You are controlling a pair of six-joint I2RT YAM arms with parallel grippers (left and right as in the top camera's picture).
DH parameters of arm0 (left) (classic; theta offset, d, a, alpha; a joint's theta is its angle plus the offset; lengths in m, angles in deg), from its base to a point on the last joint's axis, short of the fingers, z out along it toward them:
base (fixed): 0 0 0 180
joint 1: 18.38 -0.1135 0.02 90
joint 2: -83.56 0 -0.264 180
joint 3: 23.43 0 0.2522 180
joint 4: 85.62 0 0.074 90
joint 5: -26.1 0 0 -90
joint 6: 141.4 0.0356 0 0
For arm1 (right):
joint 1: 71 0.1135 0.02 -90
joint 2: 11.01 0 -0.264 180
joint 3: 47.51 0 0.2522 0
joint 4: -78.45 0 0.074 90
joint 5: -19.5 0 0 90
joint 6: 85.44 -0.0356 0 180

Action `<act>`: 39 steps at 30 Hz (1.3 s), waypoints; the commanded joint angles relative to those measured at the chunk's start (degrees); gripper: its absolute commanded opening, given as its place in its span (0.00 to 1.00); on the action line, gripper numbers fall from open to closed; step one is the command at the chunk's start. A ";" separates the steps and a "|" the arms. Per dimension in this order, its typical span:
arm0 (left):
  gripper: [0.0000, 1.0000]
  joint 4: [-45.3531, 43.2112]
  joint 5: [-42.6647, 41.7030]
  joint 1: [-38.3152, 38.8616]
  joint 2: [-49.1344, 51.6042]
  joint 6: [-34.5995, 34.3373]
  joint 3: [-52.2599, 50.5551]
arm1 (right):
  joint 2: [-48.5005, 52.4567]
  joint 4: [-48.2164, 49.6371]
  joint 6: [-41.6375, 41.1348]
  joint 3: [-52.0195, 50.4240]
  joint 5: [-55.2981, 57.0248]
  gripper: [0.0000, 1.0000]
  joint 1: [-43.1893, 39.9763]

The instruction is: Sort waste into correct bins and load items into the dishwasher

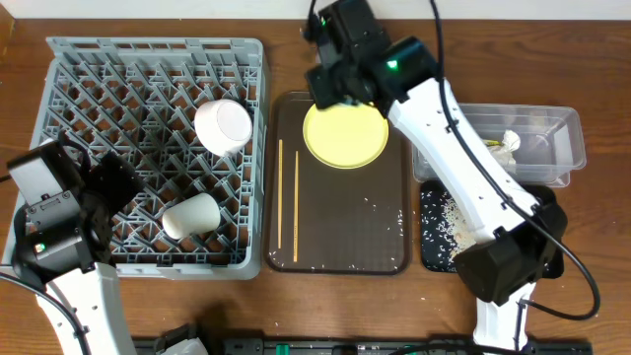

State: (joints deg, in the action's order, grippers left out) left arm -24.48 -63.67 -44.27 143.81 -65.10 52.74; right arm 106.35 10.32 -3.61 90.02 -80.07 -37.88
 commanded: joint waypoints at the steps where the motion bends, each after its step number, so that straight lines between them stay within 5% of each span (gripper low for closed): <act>1: 0.94 -0.04 0.44 -0.35 0.04 -0.11 0.92 | 1.73 10.73 -6.01 0.17 -24.72 0.01 -0.92; 5: 0.95 -0.04 0.44 -0.35 0.04 -0.11 0.92 | 4.63 38.38 -22.77 0.15 -37.33 0.01 -1.03; 12: 0.95 -0.04 0.44 -0.35 0.04 -0.11 0.92 | 14.99 65.85 -37.81 0.15 -41.00 0.01 2.23; 21: 0.94 -0.04 0.44 -0.35 0.04 -0.11 0.92 | 34.16 107.43 -61.29 0.15 -34.95 0.01 3.54; 39: 0.94 -0.04 0.44 -0.33 0.04 -0.11 0.92 | 40.79 107.51 -62.16 0.26 -35.36 0.09 -0.94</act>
State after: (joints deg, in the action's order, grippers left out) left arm -24.50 -63.67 -44.27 143.89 -65.10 52.85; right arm 147.42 117.70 -64.59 89.84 -112.07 -36.81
